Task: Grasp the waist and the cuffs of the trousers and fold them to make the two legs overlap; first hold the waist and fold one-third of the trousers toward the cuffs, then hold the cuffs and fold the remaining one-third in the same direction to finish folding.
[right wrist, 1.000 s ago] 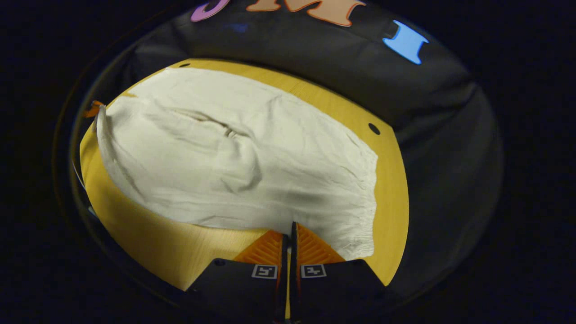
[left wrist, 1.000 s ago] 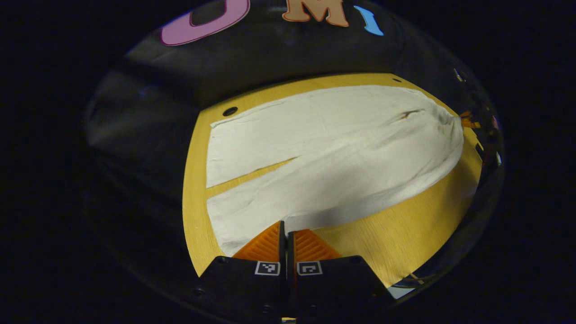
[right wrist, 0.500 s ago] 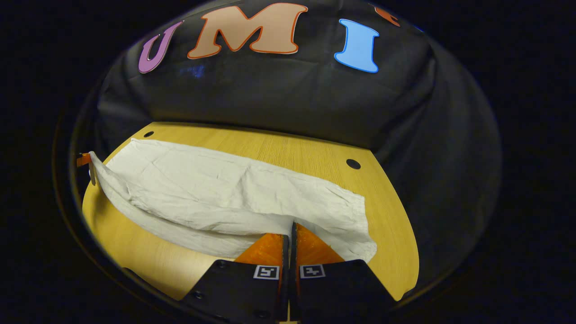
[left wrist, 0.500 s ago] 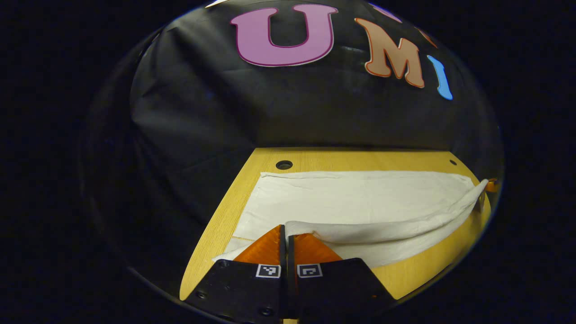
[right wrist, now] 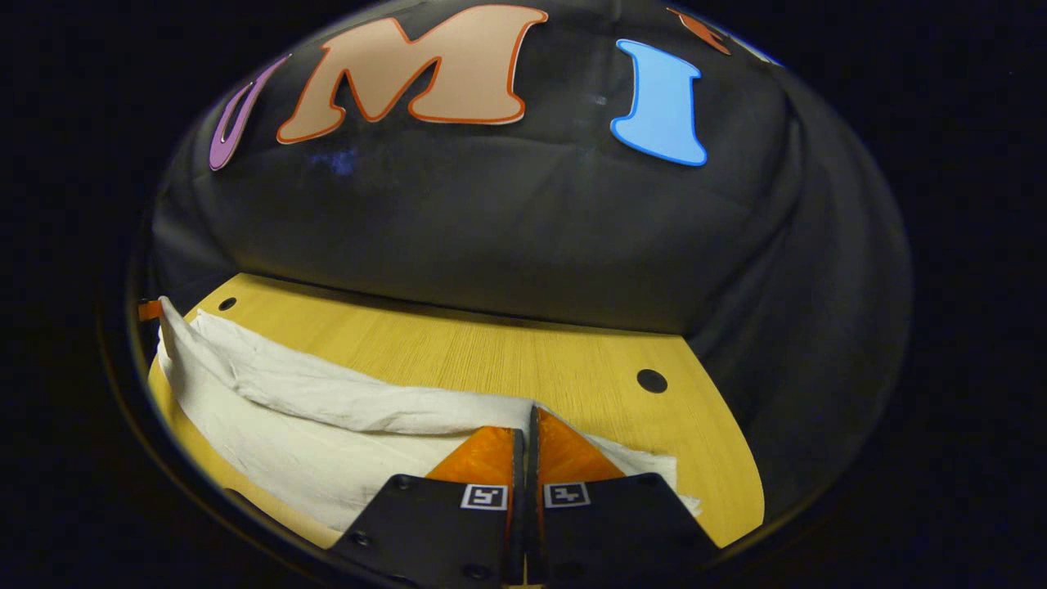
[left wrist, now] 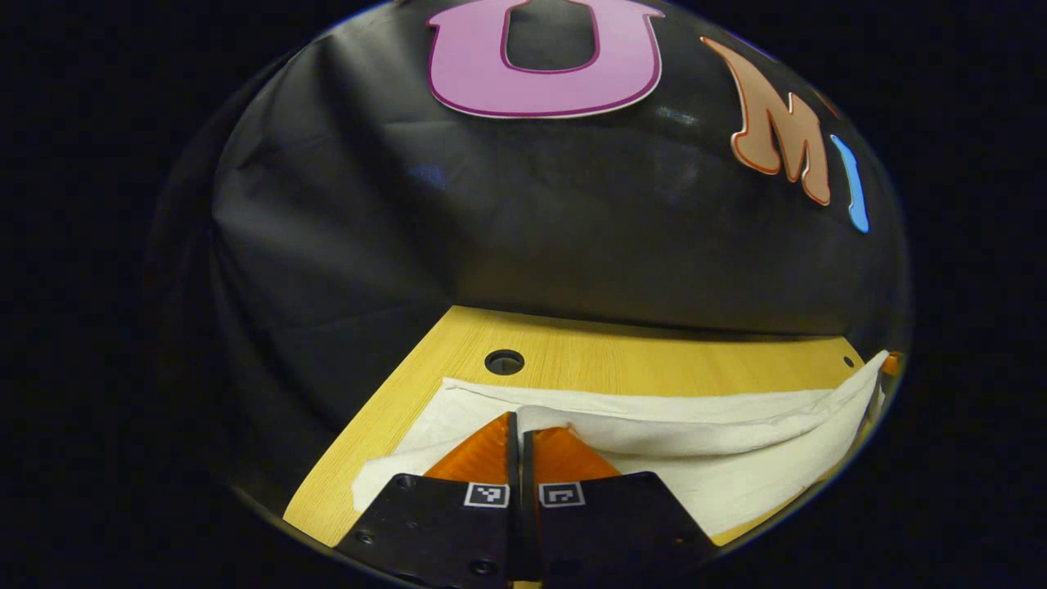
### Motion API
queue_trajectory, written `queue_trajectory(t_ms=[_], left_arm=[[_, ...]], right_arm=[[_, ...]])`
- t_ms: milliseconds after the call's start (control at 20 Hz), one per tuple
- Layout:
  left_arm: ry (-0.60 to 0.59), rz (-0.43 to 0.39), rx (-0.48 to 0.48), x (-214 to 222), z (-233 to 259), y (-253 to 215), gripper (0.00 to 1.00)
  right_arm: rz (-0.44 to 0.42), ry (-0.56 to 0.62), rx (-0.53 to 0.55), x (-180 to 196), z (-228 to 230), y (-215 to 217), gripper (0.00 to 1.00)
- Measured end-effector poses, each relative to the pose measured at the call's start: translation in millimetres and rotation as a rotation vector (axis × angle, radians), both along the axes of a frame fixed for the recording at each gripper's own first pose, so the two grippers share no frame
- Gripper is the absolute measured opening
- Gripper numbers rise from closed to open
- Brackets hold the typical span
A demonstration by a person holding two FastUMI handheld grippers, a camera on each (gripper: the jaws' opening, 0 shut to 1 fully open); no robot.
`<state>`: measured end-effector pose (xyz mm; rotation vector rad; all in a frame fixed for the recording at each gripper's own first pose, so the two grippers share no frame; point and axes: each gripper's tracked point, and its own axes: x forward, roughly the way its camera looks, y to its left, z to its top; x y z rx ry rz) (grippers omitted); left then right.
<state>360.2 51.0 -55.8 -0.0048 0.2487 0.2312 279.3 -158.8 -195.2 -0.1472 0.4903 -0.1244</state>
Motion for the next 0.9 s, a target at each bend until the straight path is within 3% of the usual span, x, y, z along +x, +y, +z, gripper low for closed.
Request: queue_trajectory(t_ms=[250,550,600,650,800,900], left_arm=[[0.058,0.034,0.036,28,-25,11,0.0],[0.047,0.058,0.0,33,-29,11,0.02],[0.04,0.053,-0.021,33,-29,8,0.04],[0.036,0.042,-0.051,33,-28,2,0.13],[0.044,0.075,-0.063,10,-21,5,0.94],[0.041,0.07,-0.045,-4,-16,1,0.95]], right_arm=[[0.051,0.056,0.048,39,-46,8,0.03],[0.005,0.095,0.182,47,-63,3,0.2],[0.014,0.084,0.19,47,-58,1,0.29],[0.021,0.068,0.197,44,-51,-3,0.39],[-0.02,0.05,0.202,31,-32,-23,0.96],[-0.044,0.047,0.214,17,-23,-39,0.97]])
